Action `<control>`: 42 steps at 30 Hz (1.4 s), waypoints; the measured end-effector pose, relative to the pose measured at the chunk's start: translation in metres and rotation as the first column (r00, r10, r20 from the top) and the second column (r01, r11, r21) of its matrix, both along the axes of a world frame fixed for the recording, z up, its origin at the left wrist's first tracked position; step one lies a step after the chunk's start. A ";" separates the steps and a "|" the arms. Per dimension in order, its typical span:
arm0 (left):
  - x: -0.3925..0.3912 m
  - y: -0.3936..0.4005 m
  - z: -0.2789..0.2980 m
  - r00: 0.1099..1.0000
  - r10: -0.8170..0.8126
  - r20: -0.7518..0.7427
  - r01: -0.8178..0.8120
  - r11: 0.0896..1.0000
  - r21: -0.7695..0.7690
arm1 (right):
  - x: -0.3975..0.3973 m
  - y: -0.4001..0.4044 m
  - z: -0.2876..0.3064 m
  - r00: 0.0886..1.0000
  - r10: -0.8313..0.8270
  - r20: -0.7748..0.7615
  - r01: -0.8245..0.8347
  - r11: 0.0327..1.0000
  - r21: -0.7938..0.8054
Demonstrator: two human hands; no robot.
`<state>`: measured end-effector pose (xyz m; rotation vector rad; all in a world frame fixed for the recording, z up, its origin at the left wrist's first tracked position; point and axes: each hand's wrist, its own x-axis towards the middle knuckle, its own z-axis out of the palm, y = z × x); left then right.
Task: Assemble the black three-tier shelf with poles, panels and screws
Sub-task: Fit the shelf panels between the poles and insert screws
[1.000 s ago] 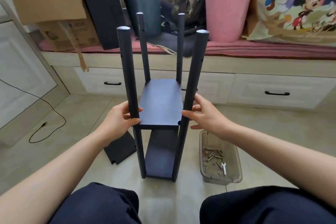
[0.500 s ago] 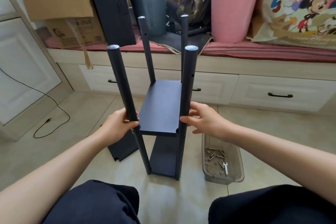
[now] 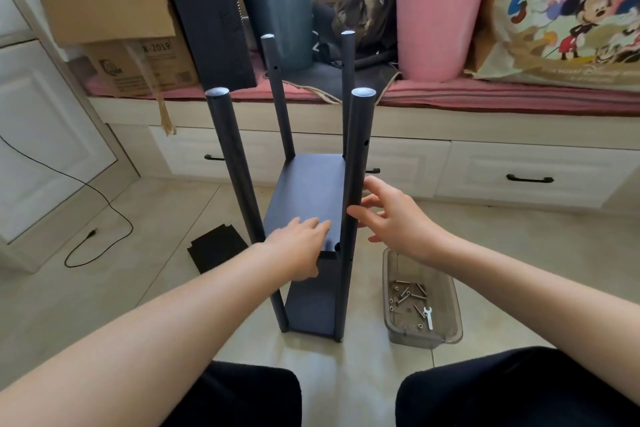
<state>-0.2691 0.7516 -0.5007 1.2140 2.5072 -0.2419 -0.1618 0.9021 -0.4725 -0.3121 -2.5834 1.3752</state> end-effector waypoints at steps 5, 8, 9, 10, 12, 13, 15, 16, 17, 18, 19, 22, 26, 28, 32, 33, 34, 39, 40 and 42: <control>-0.018 -0.002 -0.046 0.993 -0.011 -0.114 0.005 0.999 -0.053 | -0.001 0.004 -0.008 0.999 0.017 -0.030 -0.018 0.999 -0.043; -0.026 -0.003 -0.051 0.996 -0.005 -0.092 0.005 1.000 0.003 | -0.003 0.004 -0.008 0.999 0.025 -0.036 -0.026 0.999 -0.032; -0.028 -0.002 -0.053 0.996 -0.006 -0.086 0.007 1.000 0.011 | -0.003 0.004 -0.008 0.999 0.029 -0.037 -0.030 0.999 -0.029; -0.029 -0.002 -0.054 0.996 -0.008 -0.086 0.009 1.000 0.018 | -0.003 0.003 -0.008 0.999 0.034 -0.038 -0.035 0.999 -0.026; -0.029 -0.002 -0.058 0.995 -0.014 -0.097 0.017 1.000 0.026 | -0.004 0.003 -0.008 0.998 0.044 -0.040 -0.044 0.999 -0.014; -0.030 -0.002 -0.059 0.994 -0.018 -0.105 0.021 0.999 0.028 | -0.005 0.002 -0.008 0.998 0.048 -0.043 -0.049 0.999 -0.005; -0.031 -0.004 -0.060 0.992 -0.023 -0.124 0.028 0.999 0.034 | -0.006 0.002 -0.007 0.997 0.054 -0.051 -0.054 0.999 0.009; -0.031 -0.005 -0.061 0.991 -0.025 -0.134 0.031 0.999 0.037 | -0.006 0.002 -0.007 0.997 0.055 -0.056 -0.054 0.998 0.011; -0.031 -0.005 -0.062 0.989 -0.029 -0.146 0.035 0.999 0.040 | -0.006 0.002 -0.007 0.997 0.056 -0.060 -0.056 0.998 0.013; -0.030 -0.005 -0.064 0.987 -0.032 -0.160 0.040 0.998 0.045 | -0.007 0.002 -0.007 0.996 0.058 -0.063 -0.057 0.998 0.015; -0.029 -0.006 -0.066 0.984 -0.036 -0.175 0.046 0.998 0.052 | -0.007 0.002 -0.008 0.996 0.057 -0.067 -0.056 0.998 0.015; -0.026 -0.007 -0.071 0.967 -0.068 -0.247 0.088 0.994 0.068 | -0.010 0.002 -0.009 0.996 0.035 -0.083 -0.035 0.999 0.010; -0.023 -0.011 -0.079 0.936 -0.105 -0.337 0.152 0.981 0.118 | -0.013 0.001 -0.013 0.993 0.026 -0.116 -0.023 0.999 0.032; -0.019 -0.010 -0.083 0.934 -0.098 -0.345 0.162 0.973 0.164 | -0.013 0.002 -0.013 0.992 0.021 -0.123 -0.018 0.999 0.029; -0.014 -0.008 -0.087 0.967 -0.045 -0.249 0.118 0.951 0.284 | -0.014 0.005 -0.013 0.991 0.005 -0.137 -0.004 1.000 0.006; -0.014 -0.007 -0.087 0.971 -0.040 -0.235 0.113 0.946 0.304 | -0.014 0.007 -0.014 0.990 -0.001 -0.142 0.001 1.000 -0.002; -0.013 -0.006 -0.088 0.971 -0.032 -0.238 0.110 0.942 0.318 | -0.014 0.008 -0.014 0.989 -0.001 -0.145 0.000 1.000 -0.004; -0.004 0.008 -0.095 0.953 0.064 -0.295 0.054 0.926 0.374 | -0.016 0.014 -0.014 0.987 -0.015 -0.163 0.015 1.000 -0.002; -0.003 0.013 -0.096 0.950 0.084 -0.300 0.041 0.921 0.388 | -0.015 0.016 -0.014 0.985 -0.027 -0.171 0.027 1.000 0.001; -0.001 0.022 -0.098 0.944 0.120 -0.307 0.015 0.914 0.405 | -0.015 0.022 -0.015 0.982 -0.052 -0.181 0.052 0.999 -0.005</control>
